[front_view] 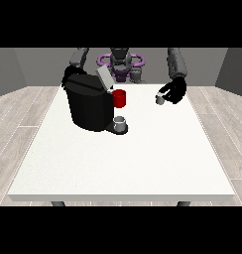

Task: Insert the coffee pod into the coffee machine and close the lid

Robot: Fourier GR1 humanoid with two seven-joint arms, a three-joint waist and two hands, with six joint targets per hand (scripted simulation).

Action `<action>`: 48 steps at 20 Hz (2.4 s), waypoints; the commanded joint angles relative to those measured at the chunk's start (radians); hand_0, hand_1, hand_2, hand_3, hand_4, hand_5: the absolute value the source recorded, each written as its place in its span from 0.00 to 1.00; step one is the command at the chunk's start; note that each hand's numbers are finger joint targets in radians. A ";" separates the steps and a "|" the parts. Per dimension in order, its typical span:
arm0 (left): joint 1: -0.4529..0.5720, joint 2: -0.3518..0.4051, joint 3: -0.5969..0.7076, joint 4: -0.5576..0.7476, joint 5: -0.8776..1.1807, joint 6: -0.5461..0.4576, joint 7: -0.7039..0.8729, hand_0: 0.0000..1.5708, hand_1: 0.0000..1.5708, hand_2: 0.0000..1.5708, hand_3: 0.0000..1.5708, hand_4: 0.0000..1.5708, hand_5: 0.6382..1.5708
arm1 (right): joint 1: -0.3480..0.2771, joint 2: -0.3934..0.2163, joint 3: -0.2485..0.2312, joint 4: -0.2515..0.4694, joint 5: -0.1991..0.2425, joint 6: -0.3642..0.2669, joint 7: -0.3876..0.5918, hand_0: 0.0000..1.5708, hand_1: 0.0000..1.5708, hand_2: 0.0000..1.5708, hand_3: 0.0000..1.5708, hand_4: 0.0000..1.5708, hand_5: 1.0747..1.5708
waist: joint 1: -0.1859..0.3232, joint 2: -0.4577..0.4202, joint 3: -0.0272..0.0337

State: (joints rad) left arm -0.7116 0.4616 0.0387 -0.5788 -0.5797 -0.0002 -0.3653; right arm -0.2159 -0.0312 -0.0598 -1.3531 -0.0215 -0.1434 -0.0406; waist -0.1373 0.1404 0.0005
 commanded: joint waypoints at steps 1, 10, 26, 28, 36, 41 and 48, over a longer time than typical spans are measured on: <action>-0.065 -0.006 0.006 -0.033 0.010 -0.062 0.016 0.82 0.82 0.87 0.85 0.35 1.00 | -0.031 0.009 -0.002 0.038 -0.002 -0.003 -0.017 0.00 0.00 0.00 0.00 0.26 1.00 | 0.005 -0.005 -0.0004; -0.113 -0.065 -0.002 -0.081 -0.019 -0.075 0.114 0.79 0.79 0.84 0.82 0.36 1.00 | -0.013 -0.001 -0.006 0.044 -0.037 0.030 -0.009 0.00 0.00 0.00 0.00 0.32 1.00 | -0.030 -0.048 -0.0004; -0.422 0.006 0.089 -0.077 -0.002 -0.132 0.267 0.82 0.82 0.85 0.81 0.31 1.00 | -0.101 -0.020 0.021 0.012 0.006 0.016 0.003 0.00 0.00 0.00 0.00 0.34 1.00 | -0.155 0.060 -0.0002; -0.455 0.037 0.094 -0.083 0.001 -0.154 0.224 0.80 0.80 0.84 0.80 0.33 1.00 | -0.125 0.030 0.036 0.017 0.031 -0.042 -0.063 0.00 0.00 0.00 0.00 0.33 1.00 | -0.133 0.112 -0.0001; -0.406 -0.026 0.067 -0.071 -0.036 -0.105 0.236 0.81 0.81 0.83 0.79 0.31 1.00 | -0.081 0.002 0.016 -0.007 0.015 -0.022 -0.036 0.00 0.00 0.00 0.00 0.31 1.00 | -0.145 0.081 -0.0003; -0.467 -0.025 0.077 -0.053 -0.040 -0.120 0.282 0.82 0.82 0.84 0.78 0.32 1.00 | -0.111 0.010 0.018 -0.008 0.005 -0.018 -0.033 0.00 0.00 0.00 0.00 0.33 1.00 | -0.162 0.110 0.0000; -0.462 -0.062 0.044 -0.077 -0.063 -0.125 0.248 0.80 0.80 0.82 0.77 0.32 1.00 | -0.171 -0.036 -0.048 0.028 -0.026 -0.012 -0.019 0.00 0.00 0.00 0.00 0.33 1.00 | -0.114 0.119 0.0000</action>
State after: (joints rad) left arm -1.1627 0.4344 0.1055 -0.6342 -0.6285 -0.1264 -0.1159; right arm -0.3380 -0.0455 -0.0652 -1.3658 -0.0318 -0.1507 -0.0537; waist -0.2856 0.2462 0.0003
